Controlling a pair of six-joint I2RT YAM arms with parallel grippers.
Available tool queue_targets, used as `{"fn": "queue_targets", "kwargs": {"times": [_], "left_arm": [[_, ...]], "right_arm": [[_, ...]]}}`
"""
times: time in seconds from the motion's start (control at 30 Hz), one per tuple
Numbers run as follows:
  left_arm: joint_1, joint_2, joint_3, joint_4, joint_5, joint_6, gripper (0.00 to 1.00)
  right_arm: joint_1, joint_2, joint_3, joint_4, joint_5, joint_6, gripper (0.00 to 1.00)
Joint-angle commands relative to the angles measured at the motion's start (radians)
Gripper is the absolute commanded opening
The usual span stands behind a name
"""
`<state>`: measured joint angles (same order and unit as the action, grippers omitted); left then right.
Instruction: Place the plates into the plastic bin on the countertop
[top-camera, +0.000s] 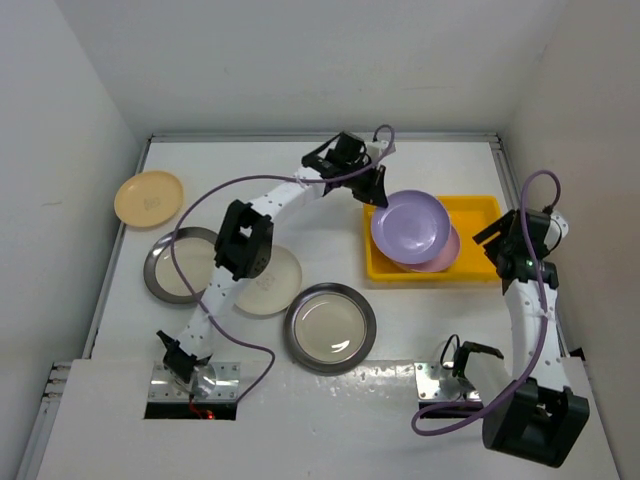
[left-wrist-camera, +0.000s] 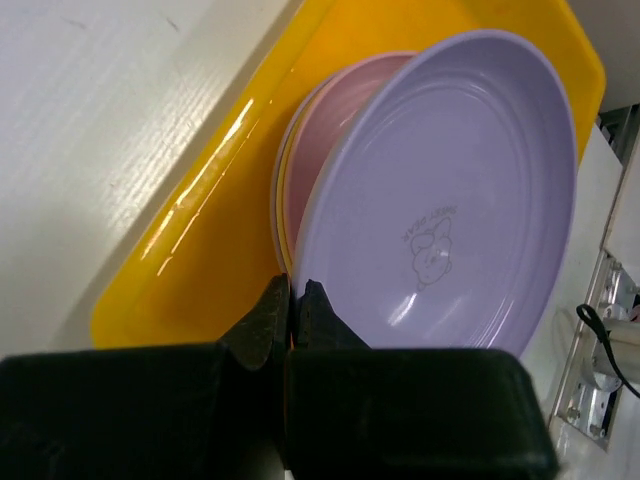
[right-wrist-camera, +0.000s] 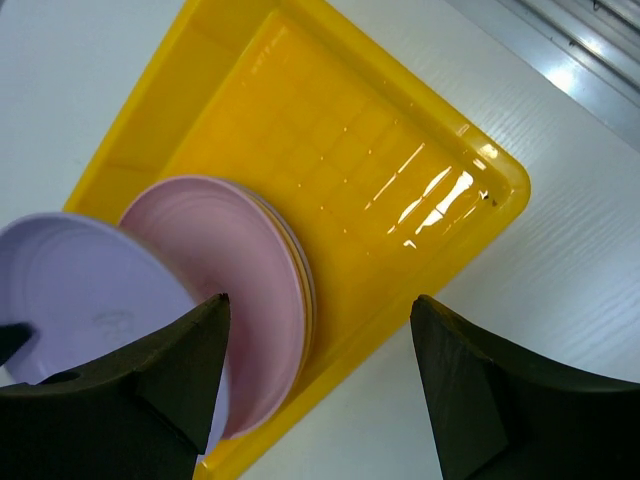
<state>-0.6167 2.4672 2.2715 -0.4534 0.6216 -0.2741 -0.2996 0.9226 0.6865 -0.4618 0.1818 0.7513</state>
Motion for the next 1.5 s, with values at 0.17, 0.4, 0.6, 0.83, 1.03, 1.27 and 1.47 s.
{"fn": "queue_targets", "kwargs": {"times": [0.17, 0.4, 0.6, 0.83, 1.03, 1.27, 1.47], "left_arm": [[-0.044, 0.038, 0.054, 0.168, 0.013, -0.112, 0.00], [-0.078, 0.073, 0.020, 0.177, 0.003, -0.094, 0.15], [-0.100, 0.073, 0.011, 0.177, -0.017, -0.074, 0.44], [-0.046, 0.001, 0.054, 0.168, -0.074, 0.015, 0.69], [0.023, -0.094, 0.065, 0.099, -0.166, 0.134, 0.80], [0.245, -0.257, -0.101, -0.051, -0.210, 0.203, 0.76], [0.563, -0.396, -0.257, -0.155, -0.459, 0.279, 0.76]], "right_arm": [[-0.003, 0.018, -0.019, -0.021, -0.073, -0.015, 0.71], [-0.006, 0.051, -0.038, -0.009, -0.108, -0.017, 0.71], [-0.004, 0.079, -0.016, -0.008, -0.116, -0.024, 0.71], [-0.003, 0.107, -0.042, 0.058, -0.163, -0.027, 0.65], [0.025, 0.208, -0.059, 0.114, -0.200, -0.007, 0.57], [0.111, 0.231, -0.036, 0.124, -0.085, 0.008, 0.59], [0.195, 0.214, 0.066, 0.065, 0.030, -0.055, 0.65]]}}
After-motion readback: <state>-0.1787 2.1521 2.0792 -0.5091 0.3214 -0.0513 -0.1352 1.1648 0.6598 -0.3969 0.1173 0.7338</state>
